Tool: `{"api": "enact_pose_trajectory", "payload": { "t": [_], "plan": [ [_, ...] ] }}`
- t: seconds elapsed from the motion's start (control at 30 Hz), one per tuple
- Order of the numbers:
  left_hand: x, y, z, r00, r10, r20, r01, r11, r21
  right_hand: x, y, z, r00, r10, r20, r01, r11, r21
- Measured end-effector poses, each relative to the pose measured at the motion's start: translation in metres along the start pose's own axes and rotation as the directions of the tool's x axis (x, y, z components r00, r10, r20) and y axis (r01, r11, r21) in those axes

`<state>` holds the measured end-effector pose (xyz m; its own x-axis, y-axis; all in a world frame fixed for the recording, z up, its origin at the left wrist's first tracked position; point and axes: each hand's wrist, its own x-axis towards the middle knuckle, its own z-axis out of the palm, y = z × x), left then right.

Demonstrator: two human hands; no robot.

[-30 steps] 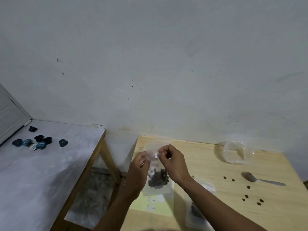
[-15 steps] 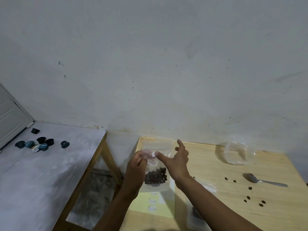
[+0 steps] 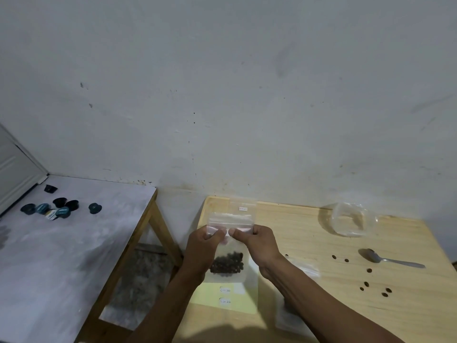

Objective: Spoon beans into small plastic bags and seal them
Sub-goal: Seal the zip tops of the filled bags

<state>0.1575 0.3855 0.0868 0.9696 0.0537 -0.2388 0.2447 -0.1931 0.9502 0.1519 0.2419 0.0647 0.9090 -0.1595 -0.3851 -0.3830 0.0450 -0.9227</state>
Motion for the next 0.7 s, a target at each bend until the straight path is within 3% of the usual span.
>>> {"api": "enact_pose_trajectory", "payload": {
  "t": [0.2, 0.33, 0.47, 0.7],
  "plan": [
    [0.011, -0.006, 0.011, 0.994, -0.097, 0.045, 0.098, 0.995, -0.030, 0.000, 0.004, -0.011, 0.997, 0.033, 0.076, -0.038, 0.997, 0.066],
    [0.036, -0.017, 0.019, 0.981, -0.193, -0.024, 0.189, 0.975, -0.118, 0.001, 0.023, -0.029, 0.984, 0.110, 0.140, -0.103, 0.993, -0.060],
    [0.058, -0.029, 0.032, 0.963, -0.269, -0.019, 0.258, 0.941, -0.217, 0.014, 0.040, -0.047, 0.980, 0.169, 0.102, -0.165, 0.985, -0.045],
    [0.076, -0.059, 0.052, 0.942, -0.285, 0.175, 0.271, 0.957, 0.100, 0.047, 0.040, -0.058, 0.969, 0.214, -0.125, -0.218, 0.976, -0.019]
  ]
}}
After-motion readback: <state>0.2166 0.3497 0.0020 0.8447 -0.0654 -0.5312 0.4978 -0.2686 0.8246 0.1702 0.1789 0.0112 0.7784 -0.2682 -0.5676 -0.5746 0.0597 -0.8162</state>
